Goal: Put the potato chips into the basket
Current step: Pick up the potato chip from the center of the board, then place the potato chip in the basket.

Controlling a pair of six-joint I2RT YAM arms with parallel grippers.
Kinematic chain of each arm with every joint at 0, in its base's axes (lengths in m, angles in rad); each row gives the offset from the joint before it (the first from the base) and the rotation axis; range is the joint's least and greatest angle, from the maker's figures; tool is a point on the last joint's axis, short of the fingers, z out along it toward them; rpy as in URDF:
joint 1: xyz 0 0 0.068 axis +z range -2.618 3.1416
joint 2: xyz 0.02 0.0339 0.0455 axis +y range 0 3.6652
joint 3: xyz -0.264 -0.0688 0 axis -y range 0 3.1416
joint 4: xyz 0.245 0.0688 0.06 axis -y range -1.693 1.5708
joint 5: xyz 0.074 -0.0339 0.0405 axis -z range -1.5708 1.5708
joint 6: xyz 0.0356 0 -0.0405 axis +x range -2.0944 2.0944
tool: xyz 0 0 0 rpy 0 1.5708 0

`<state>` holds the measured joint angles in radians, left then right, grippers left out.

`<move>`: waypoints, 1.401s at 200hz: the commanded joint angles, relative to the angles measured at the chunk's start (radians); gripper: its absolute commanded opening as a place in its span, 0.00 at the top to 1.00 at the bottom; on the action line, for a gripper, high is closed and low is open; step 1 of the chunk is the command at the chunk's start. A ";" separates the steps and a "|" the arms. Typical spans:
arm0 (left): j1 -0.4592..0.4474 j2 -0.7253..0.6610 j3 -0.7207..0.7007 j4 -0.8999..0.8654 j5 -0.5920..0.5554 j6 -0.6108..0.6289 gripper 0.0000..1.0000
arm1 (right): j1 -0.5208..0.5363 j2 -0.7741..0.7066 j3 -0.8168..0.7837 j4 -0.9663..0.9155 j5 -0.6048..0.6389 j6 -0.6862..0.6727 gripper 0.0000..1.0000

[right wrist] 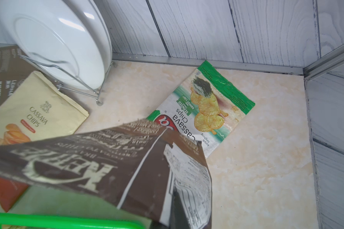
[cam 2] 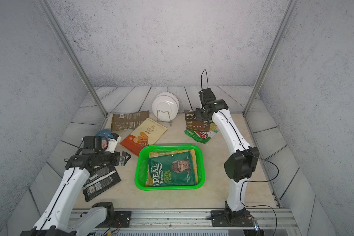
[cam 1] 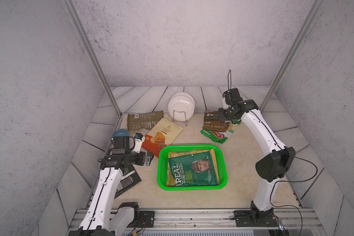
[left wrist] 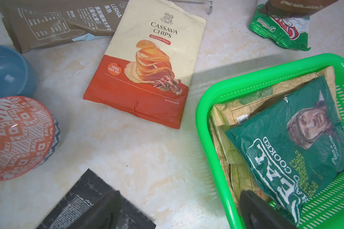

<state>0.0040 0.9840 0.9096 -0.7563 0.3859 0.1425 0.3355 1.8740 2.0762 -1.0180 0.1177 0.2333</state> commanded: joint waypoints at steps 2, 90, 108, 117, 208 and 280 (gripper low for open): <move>-0.005 -0.019 -0.006 -0.009 0.008 0.010 0.00 | 0.000 -0.150 -0.026 0.016 -0.039 0.019 1.00; -0.006 -0.025 -0.006 -0.012 0.017 0.012 0.00 | 0.002 -0.532 -0.303 0.104 -0.300 -0.040 1.00; -0.006 -0.026 -0.006 -0.012 0.021 0.013 0.00 | 0.002 -0.613 -0.369 0.134 -0.348 -0.046 1.00; -0.006 -0.025 -0.006 -0.012 0.023 0.013 0.00 | 0.002 -0.645 -0.392 0.140 -0.365 -0.055 1.00; -0.024 -0.005 0.133 -0.117 0.139 0.088 0.01 | 0.003 -0.706 -0.448 0.065 -0.687 -0.100 1.00; -0.222 0.148 0.607 -0.377 0.228 0.091 0.02 | 0.081 -0.633 -0.434 0.116 -0.752 -0.018 1.00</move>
<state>-0.1467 1.0969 1.4170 -1.0096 0.5571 0.2310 0.3794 1.2049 1.6135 -0.9638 -0.5930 0.1734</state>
